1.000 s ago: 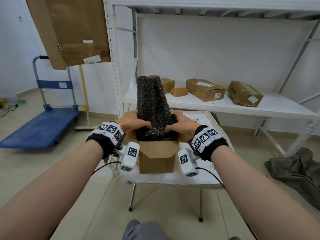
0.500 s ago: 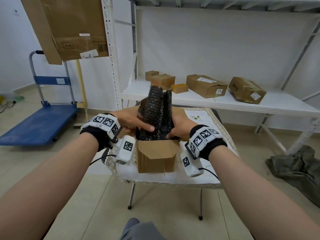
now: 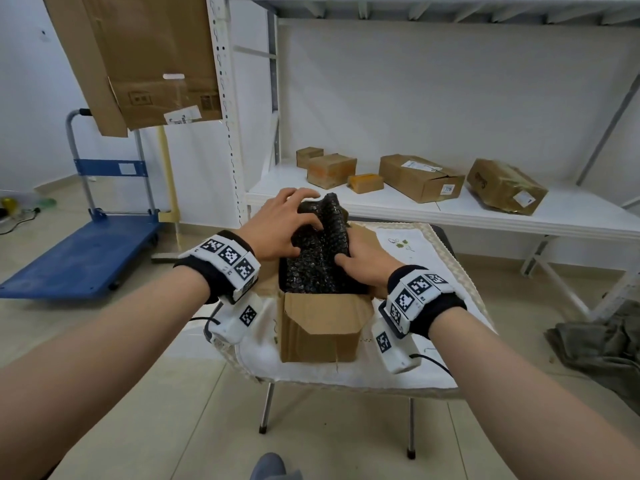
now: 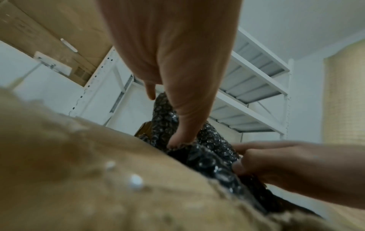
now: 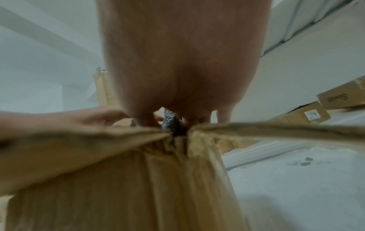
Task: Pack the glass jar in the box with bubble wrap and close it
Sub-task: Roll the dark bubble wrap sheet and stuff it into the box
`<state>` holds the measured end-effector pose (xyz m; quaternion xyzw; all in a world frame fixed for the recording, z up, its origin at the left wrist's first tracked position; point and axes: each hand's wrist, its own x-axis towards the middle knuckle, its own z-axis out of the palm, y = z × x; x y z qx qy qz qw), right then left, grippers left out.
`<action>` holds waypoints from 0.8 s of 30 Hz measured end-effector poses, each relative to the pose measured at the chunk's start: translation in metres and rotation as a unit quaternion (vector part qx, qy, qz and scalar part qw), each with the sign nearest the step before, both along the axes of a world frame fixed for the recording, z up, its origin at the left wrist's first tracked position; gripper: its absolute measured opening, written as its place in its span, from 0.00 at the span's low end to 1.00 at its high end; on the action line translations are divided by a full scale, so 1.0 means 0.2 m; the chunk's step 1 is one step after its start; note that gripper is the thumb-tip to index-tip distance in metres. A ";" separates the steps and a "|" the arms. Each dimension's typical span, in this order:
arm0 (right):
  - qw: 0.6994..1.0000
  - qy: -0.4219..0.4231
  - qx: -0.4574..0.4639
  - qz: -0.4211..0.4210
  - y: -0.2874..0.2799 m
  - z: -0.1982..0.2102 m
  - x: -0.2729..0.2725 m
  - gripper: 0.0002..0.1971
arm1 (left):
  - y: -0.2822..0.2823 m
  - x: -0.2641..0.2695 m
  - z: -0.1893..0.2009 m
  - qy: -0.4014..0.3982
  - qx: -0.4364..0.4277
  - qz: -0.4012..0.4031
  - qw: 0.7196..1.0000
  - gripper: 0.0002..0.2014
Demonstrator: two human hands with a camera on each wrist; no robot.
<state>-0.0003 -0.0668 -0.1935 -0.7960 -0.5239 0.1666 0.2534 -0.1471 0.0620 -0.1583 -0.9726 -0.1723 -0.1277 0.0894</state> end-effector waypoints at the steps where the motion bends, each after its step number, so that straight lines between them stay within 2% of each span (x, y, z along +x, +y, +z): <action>1: 0.999 -0.027 0.024 0.006 0.00 0.00 0.01 0.38 | -0.01 0.00 0.01 0.013 0.028 0.000 1.000 0.27; 3: 0.992 -0.118 0.051 0.008 0.00 0.00 0.01 0.52 | -0.02 0.00 0.03 0.028 0.061 0.001 0.998 0.24; 5: 0.975 -0.215 0.053 0.019 0.01 0.04 -0.01 0.61 | -0.02 -0.01 0.05 0.034 0.084 0.006 0.996 0.22; 7: 0.960 -0.270 0.040 0.060 0.03 0.09 -0.01 0.64 | -0.01 -0.01 0.07 0.055 0.079 0.009 0.995 0.23; 10: 0.932 -0.337 -0.053 0.121 0.06 0.16 0.00 0.60 | 0.02 -0.01 0.12 0.140 -0.042 0.020 0.989 0.29; 13: 0.915 -0.356 -0.139 0.131 0.10 0.18 0.01 0.57 | 0.03 0.00 0.16 0.219 -0.116 0.070 0.966 0.36; 17: 0.911 -0.357 -0.151 0.141 0.13 0.14 -0.01 0.56 | 0.04 0.01 0.16 0.270 -0.121 0.108 0.949 0.40; 21: 0.935 -0.265 -0.205 0.119 0.16 0.13 0.01 0.58 | 0.04 0.05 0.13 0.272 -0.142 0.122 0.944 0.44; 24: 0.940 -0.215 -0.241 0.107 0.16 0.12 0.04 0.60 | 0.04 0.08 0.12 0.280 -0.145 0.132 0.940 0.51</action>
